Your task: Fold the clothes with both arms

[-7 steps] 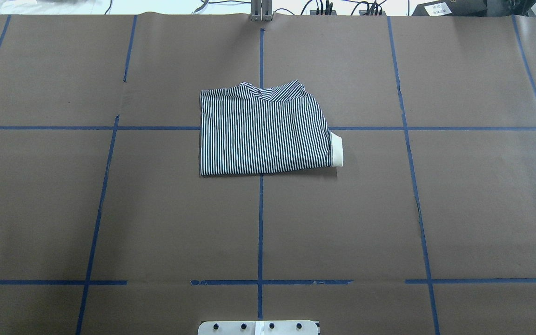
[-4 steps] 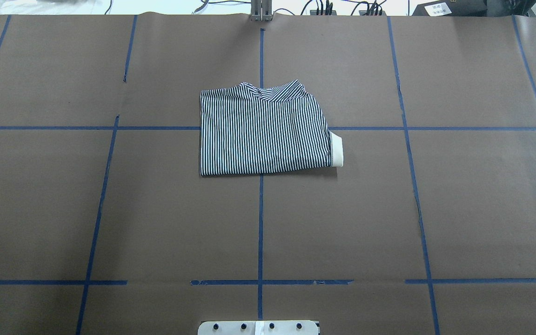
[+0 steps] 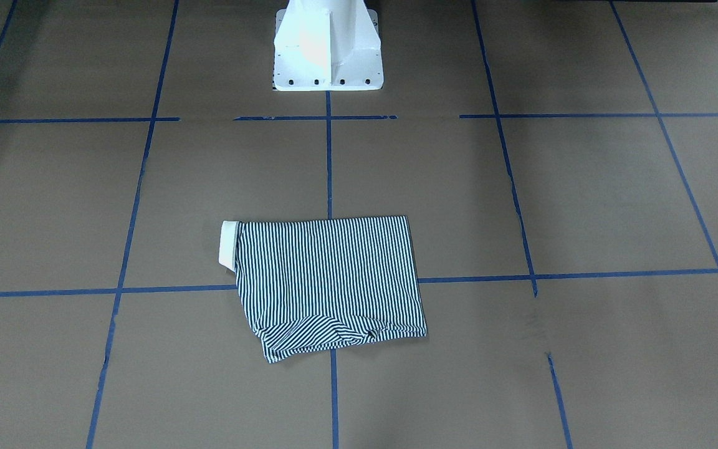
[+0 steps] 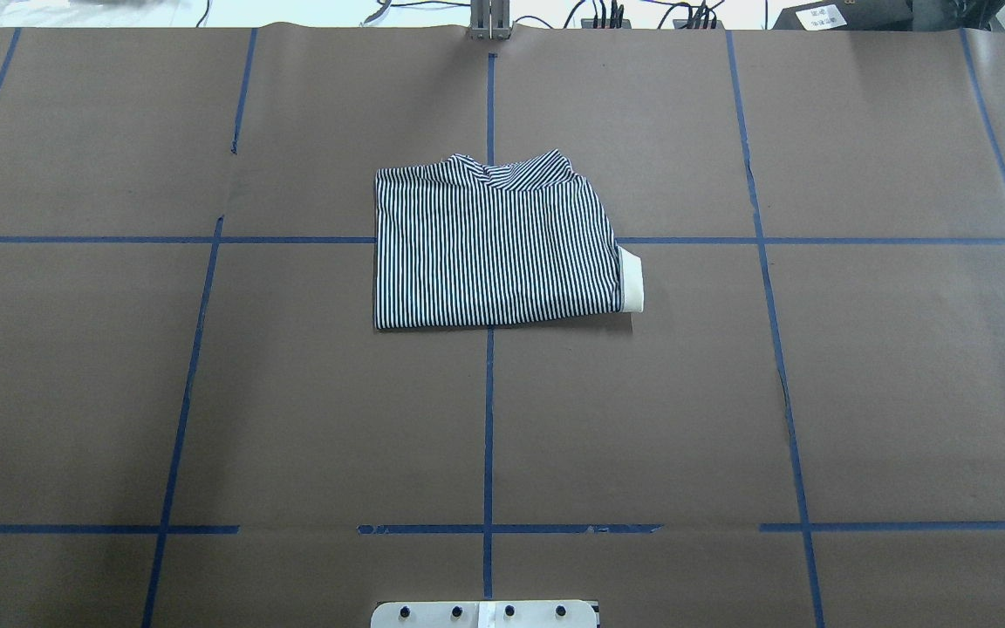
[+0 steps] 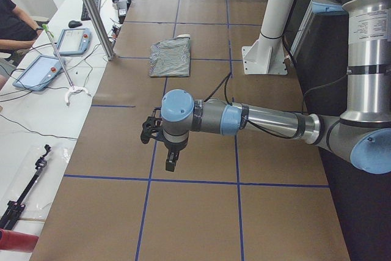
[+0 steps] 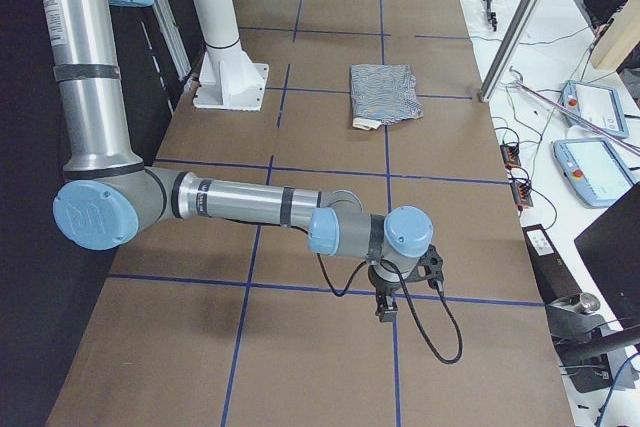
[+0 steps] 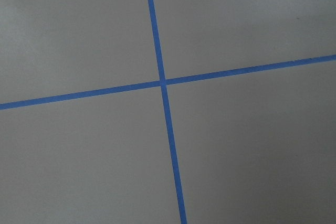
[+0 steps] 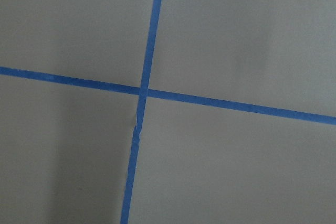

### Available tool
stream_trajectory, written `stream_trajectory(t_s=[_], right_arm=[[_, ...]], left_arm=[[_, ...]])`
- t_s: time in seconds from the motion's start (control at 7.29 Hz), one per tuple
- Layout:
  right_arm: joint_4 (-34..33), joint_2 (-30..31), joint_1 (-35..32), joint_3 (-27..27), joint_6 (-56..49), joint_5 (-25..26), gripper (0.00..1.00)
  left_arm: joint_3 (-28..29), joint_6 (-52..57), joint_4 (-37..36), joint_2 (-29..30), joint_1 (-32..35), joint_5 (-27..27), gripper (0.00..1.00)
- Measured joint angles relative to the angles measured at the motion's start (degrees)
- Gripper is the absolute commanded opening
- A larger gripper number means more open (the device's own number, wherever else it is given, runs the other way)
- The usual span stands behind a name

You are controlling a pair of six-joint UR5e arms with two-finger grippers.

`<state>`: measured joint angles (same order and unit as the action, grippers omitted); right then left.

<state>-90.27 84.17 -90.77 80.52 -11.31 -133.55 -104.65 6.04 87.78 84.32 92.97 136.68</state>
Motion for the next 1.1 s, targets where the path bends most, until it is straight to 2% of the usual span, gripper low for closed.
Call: stream_trajectory(t_s=[0.41, 1.1], right_arm=[[3.58, 1.17, 3.1, -0.26, 3.2, 1.18, 1.0], [4.42, 0.41, 4.26, -0.22, 4.96, -1.22, 1.0]], left_arm=[[0.34, -0.14, -0.16, -0.41, -0.21, -0.09, 1.0], [1.41, -0.23, 0.14, 0.02, -0.32, 0.04, 1.0]])
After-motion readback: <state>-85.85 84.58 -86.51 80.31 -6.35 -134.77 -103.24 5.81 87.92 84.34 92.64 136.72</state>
